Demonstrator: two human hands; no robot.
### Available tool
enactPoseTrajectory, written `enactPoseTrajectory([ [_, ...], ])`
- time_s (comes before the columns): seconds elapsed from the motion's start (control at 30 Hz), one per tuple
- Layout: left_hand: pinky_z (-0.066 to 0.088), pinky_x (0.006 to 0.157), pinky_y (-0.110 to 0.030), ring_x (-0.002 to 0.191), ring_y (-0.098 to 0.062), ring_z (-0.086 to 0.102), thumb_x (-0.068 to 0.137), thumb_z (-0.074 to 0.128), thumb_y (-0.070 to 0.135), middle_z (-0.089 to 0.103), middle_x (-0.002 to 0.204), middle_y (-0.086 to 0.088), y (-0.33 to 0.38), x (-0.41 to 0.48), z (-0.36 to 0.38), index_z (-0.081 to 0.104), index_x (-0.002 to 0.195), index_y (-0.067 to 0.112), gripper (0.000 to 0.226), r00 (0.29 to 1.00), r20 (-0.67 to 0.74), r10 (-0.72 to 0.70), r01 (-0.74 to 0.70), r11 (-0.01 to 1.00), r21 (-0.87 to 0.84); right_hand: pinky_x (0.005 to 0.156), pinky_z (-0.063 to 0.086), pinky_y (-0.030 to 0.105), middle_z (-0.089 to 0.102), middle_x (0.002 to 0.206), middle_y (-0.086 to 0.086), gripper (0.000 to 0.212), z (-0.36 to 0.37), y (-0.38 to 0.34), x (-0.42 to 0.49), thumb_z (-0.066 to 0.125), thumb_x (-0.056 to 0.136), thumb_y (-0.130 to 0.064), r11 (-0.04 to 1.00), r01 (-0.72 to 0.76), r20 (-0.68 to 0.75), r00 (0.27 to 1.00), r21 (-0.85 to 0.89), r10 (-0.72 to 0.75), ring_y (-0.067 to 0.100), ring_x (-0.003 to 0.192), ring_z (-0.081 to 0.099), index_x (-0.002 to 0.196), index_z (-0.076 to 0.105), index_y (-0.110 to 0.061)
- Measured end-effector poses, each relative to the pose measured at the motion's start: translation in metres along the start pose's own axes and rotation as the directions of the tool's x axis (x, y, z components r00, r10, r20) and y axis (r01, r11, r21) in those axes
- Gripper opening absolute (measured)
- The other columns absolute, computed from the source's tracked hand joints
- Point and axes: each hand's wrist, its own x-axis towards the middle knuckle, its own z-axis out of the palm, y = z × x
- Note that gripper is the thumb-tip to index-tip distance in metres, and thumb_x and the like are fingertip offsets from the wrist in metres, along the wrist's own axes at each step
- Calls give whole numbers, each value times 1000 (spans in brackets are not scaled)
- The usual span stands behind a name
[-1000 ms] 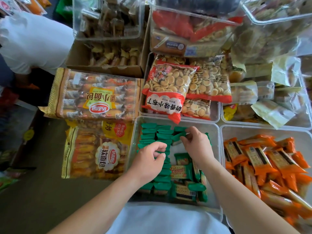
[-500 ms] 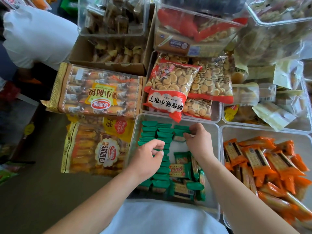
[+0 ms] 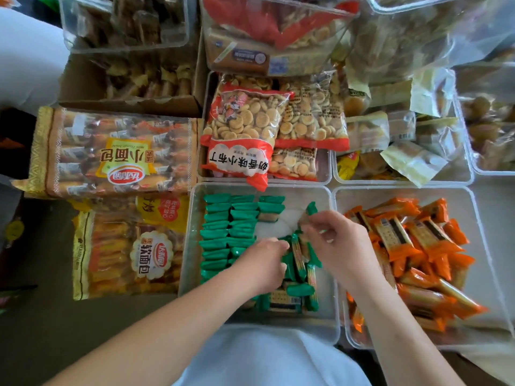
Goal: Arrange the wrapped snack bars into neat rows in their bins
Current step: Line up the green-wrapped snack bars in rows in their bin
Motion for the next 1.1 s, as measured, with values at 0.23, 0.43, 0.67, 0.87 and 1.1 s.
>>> enactPoseTrajectory([
  [0.23, 57, 88, -51, 111, -38, 62, 90, 63, 8, 62, 115, -13, 21, 41, 17, 62, 116, 12, 27, 999, 50, -13, -8, 921, 390, 64, 53, 12, 68, 91, -21, 22, -8, 38, -46, 72, 95, -29, 988, -149, 32, 988, 31, 148, -5, 74, 65, 117, 70, -28],
  [0.43, 53, 92, -47, 120, -35, 55, 91, 71, 25, 59, 123, -11, 10, 40, 20, 56, 123, 15, 36, 994, 109, 30, -64, 943, 325, 72, 58, 21, 69, 103, -15, 25, -9, 41, -46, 70, 97, -30, 987, -163, 39, 986, -1, 163, 2, 81, 65, 121, 69, -28],
  [0.67, 56, 83, -44, 104, -28, 65, 88, 72, 26, 66, 114, 2, 18, 11, -4, 60, 114, 33, 29, 990, -122, 75, -70, 997, 44, 95, 59, 28, 72, 118, -7, 29, 8, 22, -19, 65, 99, -14, 999, 38, 232, 972, -4, -36, 10, 107, 69, 127, 68, -22],
  [0.87, 48, 74, -27, 88, -10, 63, 85, 81, 36, 69, 96, 13, -9, -32, -24, 69, 108, 31, 27, 896, -419, -151, -26, 921, -389, 98, 54, 28, 68, 129, 0, 47, 28, 23, -27, 72, 92, -22, 971, 49, 439, 896, -234, 61, 19, 116, 65, 138, 61, -20],
  [1.1, 65, 79, -41, 96, -12, 74, 94, 77, 20, 73, 98, 12, -30, -65, -29, 68, 108, 31, 20, 921, -280, -272, -57, 615, -786, 92, 58, 40, 59, 134, 0, 48, 74, 32, -36, 62, 94, -15, 797, 209, 490, 863, -567, 121, 25, 125, 50, 140, 57, -26],
])
